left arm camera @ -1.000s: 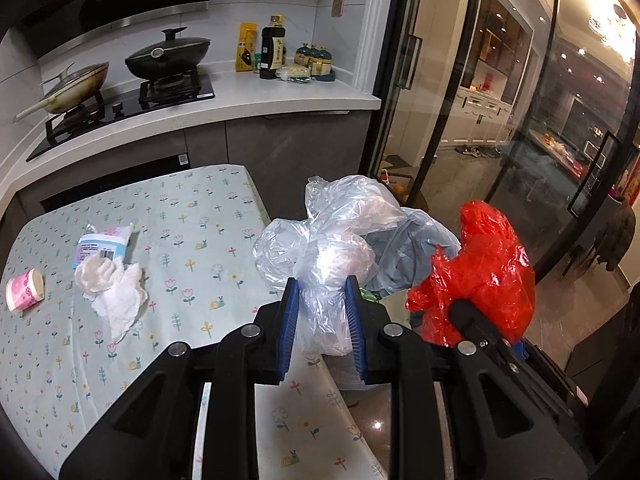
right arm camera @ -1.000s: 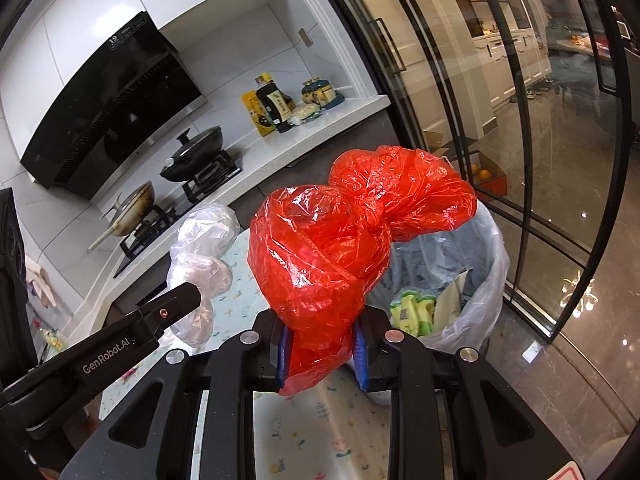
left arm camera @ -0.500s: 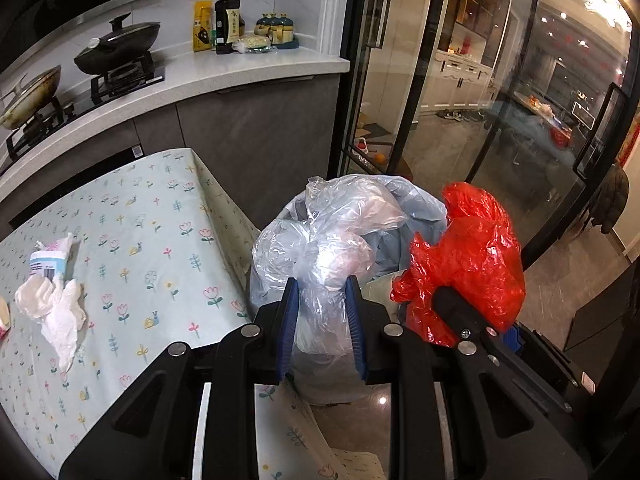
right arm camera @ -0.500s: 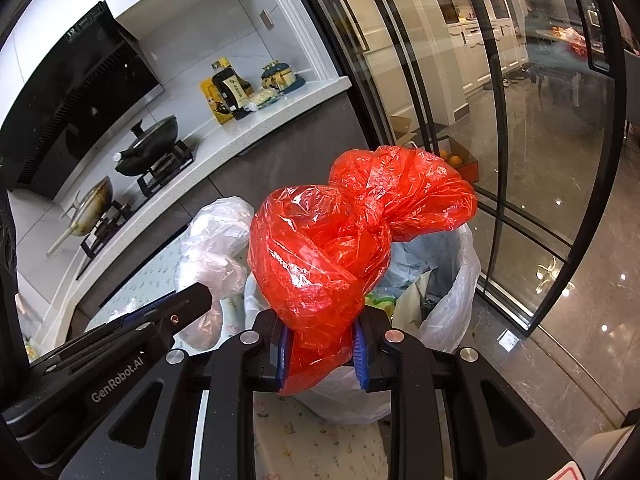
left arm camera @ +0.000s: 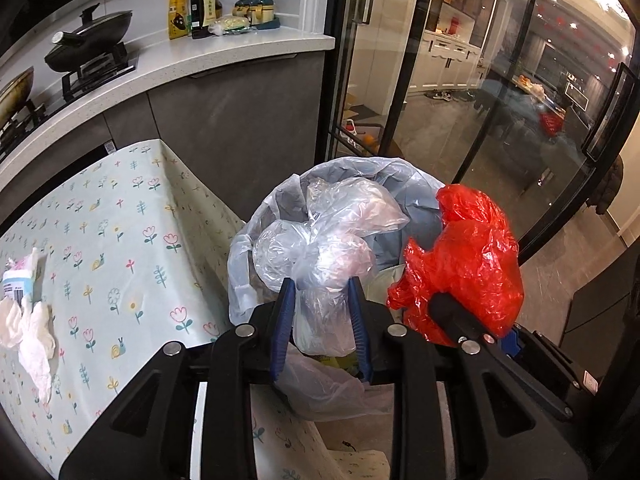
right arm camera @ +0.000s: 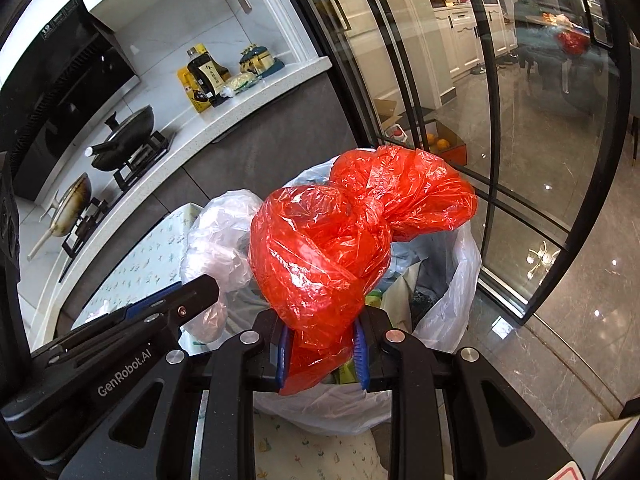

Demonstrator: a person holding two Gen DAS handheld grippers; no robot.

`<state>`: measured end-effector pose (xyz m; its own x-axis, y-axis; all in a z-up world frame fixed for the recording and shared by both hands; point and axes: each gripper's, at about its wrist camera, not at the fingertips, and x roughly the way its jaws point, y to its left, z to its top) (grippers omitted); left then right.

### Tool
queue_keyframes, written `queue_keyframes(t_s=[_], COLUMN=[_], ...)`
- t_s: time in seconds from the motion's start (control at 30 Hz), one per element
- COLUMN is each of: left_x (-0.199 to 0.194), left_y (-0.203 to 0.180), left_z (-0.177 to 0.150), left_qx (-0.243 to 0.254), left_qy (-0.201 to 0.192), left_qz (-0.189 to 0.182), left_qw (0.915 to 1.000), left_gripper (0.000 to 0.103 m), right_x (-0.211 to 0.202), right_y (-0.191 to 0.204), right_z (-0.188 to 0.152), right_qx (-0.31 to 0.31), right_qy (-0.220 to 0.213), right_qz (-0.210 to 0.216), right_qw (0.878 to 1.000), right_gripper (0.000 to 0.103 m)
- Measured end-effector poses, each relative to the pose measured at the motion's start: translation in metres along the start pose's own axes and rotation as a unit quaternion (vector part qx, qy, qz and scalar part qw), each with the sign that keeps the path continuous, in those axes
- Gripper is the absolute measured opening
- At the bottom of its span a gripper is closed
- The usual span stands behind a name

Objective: Collect trash
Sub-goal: 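Carry the clear bags and red bag with both grippers over the bin, then open both grippers to drop the clear bags and red bag into the bin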

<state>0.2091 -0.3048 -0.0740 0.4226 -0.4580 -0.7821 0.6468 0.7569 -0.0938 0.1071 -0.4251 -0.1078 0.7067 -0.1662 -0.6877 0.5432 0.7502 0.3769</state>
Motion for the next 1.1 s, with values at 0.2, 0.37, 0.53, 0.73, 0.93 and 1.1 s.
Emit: queue_keyframes(t_s=[0.2, 0.37, 0.53, 0.73, 0.93, 1.1], left_x=[0.000, -0.010, -0.020, -0.041, -0.056, -0.072], left_y=[0.013, 0.019, 0.025, 0.046, 0.068, 0.086], left_z=[0.000, 0.001, 0.000, -0.006, -0.015, -0.020], left_qx=[-0.023, -0.036, -0.041, -0.067, -0.085, -0.099], left_qy=[-0.005, -0.021, -0.031, -0.046, -0.056, -0.065], left_qz=[0.007, 0.005, 0.011, 0.018, 0.037, 0.051], left_qw=[0.9997, 0.9991, 0.9986, 0.9965, 0.9941, 0.9916], left_gripper=[0.063, 0.078, 0.079, 0.081, 0.081, 0.081], right_x=[0.003, 0.001, -0.004, -0.014, -0.021, -0.035], right_y=[-0.003, 0.000, 0.009, 0.019, 0.032, 0.052], right_z=[0.003, 0.003, 0.002, 0.001, 0.004, -0.003], right_qx=[0.008, 0.006, -0.008, -0.016, -0.020, -0.036], right_qy=[-0.001, -0.006, -0.010, -0.022, -0.031, -0.035], right_qz=[-0.010, -0.011, -0.008, 0.001, 0.006, 0.020], right_qw=[1.000, 1.000, 1.000, 1.000, 0.999, 0.999], right_gripper=[0.031, 0.040, 0.044, 0.056, 0.063, 0.063])
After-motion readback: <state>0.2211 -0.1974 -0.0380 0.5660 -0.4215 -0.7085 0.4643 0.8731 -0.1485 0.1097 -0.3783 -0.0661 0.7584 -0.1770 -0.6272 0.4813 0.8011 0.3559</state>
